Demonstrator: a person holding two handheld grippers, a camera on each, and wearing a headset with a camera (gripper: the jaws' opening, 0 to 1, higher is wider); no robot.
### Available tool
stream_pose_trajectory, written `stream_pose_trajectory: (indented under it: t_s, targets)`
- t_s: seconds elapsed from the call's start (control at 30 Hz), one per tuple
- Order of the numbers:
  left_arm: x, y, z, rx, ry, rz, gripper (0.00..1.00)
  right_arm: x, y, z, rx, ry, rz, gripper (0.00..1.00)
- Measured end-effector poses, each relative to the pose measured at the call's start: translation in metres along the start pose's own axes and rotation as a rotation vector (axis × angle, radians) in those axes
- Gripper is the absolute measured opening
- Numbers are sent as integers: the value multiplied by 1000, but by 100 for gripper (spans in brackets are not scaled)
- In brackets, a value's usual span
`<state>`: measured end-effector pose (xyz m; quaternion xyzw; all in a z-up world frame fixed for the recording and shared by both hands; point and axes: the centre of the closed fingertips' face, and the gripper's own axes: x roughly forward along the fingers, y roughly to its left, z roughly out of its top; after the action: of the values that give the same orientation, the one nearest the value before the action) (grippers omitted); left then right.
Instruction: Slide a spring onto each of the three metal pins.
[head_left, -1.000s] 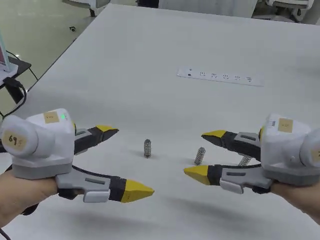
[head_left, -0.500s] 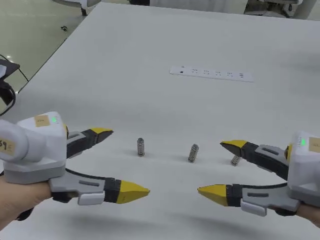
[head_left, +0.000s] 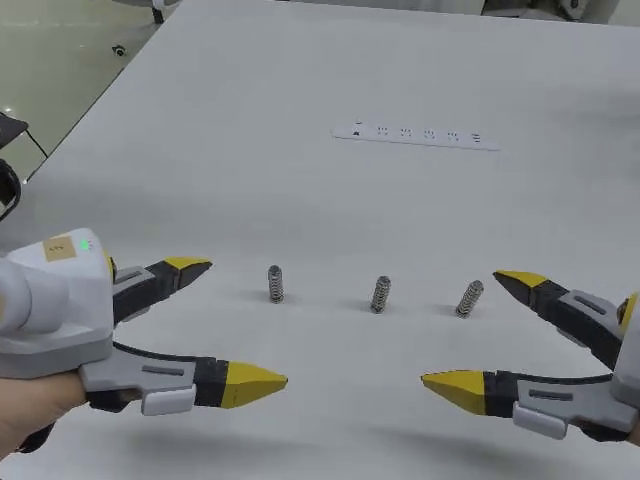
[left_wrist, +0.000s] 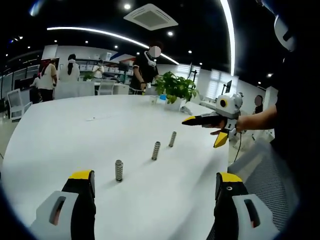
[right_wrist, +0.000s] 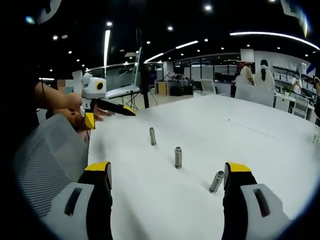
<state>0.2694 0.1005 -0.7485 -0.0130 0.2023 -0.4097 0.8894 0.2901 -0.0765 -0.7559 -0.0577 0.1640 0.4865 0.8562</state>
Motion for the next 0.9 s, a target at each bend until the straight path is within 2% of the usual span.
stream_pose_trajectory:
  t_s: [0.13, 0.33, 0.47, 0.53, 0.73, 0.9]
  targets:
    - [-4, 0, 2, 2, -11, 14, 98, -7, -2, -7, 25, 5, -24, 99]
    - [-11, 2, -4, -4, -1, 37, 98, -19, -10, -21, 53, 36, -51, 99]
    - [-17, 1, -4, -2, -6, 49, 98, -29, -15, -24, 62, 43, -70, 99]
    - [-18, 5, -6, -11, -5, 64, 98, -35, -20, -25, 75, 37, -80, 99]
    - [-24, 12, -6, -30, -23, 98, 98, -35, -19, -26, 84, 39, -85, 99]
    - [-24, 12, -7, -26, -16, 102, 98, -31, -17, -23, 86, 35, -85, 99]
